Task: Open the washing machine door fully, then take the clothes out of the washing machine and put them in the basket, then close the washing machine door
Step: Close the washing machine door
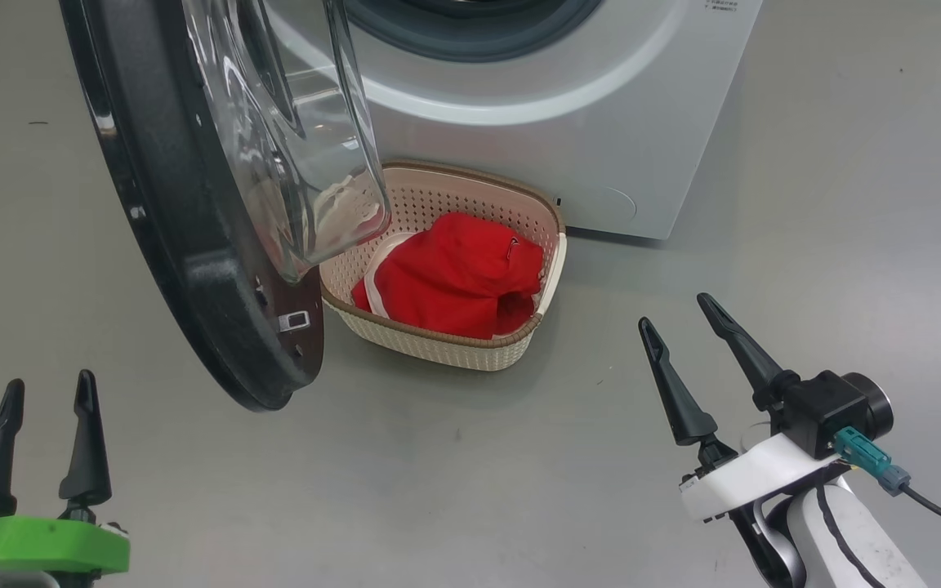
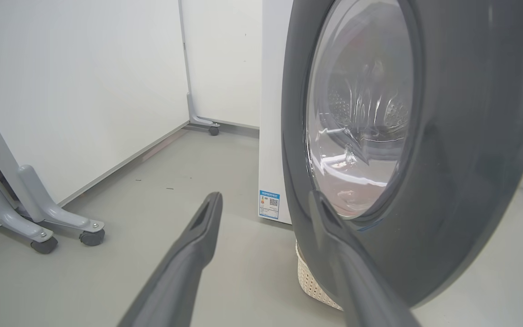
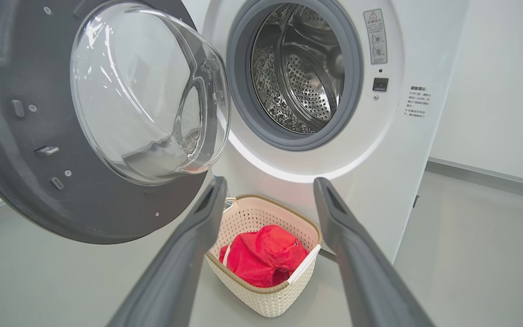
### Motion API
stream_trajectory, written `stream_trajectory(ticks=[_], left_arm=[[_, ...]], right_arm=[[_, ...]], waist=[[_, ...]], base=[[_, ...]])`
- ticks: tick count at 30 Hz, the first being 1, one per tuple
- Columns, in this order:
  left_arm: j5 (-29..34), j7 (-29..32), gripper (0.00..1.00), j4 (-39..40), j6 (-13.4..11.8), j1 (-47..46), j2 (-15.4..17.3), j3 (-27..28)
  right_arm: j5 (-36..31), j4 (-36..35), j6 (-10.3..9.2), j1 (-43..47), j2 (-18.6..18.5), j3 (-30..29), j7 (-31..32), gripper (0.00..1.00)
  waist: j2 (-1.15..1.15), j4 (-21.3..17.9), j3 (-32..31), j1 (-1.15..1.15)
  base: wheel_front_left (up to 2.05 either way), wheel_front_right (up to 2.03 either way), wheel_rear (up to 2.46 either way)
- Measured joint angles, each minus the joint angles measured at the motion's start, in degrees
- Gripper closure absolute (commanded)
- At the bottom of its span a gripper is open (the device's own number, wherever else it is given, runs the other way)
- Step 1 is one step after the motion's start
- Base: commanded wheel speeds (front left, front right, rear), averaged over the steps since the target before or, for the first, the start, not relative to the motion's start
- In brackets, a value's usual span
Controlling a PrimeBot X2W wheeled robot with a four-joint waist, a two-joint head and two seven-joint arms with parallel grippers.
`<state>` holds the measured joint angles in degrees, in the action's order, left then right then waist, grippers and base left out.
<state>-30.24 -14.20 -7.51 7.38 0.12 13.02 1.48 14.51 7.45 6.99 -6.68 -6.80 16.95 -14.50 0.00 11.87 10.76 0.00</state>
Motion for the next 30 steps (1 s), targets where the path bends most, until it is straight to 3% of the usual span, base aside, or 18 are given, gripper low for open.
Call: stream_trajectory(ticks=[23, 24, 25, 26, 30], left_arm=[[0.1, -0.1, 0.0, -0.9, 0.0, -0.2, 0.4, -0.4], [0.1, -0.1, 0.41, -0.8, 0.0, -0.3, 0.4, -0.4], [0.1, -0.1, 0.75, -0.8, 0.0, -0.3, 0.4, -0.4], [0.2, -0.1, 1.0, -0.9, 0.0, -0.3, 0.4, -0.4], [0.5, -0.1, 1.0, -0.9, 0.0, -0.3, 0.5, -0.3]], right_arm=[[0.0, 0.0, 0.0, 0.1, 0.2, 0.0, 0.0, 0.0], [0.0, 0.0, 0.0, 0.1, 0.2, 0.0, 0.0, 0.0], [0.0, 0.0, 0.0, 0.1, 0.2, 0.0, 0.0, 0.0], [0.0, 0.0, 0.0, 0.1, 0.2, 0.0, 0.0, 0.0], [0.0, 0.1, 0.0, 0.2, 0.3, 0.0, 0.0, 0.0]], waist=[[0.0, 0.1, -0.2, 0.0], [0.0, 0.2, -0.2, 0.0], [0.0, 0.2, -0.2, 0.0], [0.0, 0.2, -0.2, 0.0], [0.0, 0.2, -0.3, 0.0]], base=[[0.0, 0.0, 0.0], [0.0, 0.0, 0.0], [0.0, 0.0, 0.0], [0.0, 0.0, 0.0], [0.0, 0.0, 0.0]])
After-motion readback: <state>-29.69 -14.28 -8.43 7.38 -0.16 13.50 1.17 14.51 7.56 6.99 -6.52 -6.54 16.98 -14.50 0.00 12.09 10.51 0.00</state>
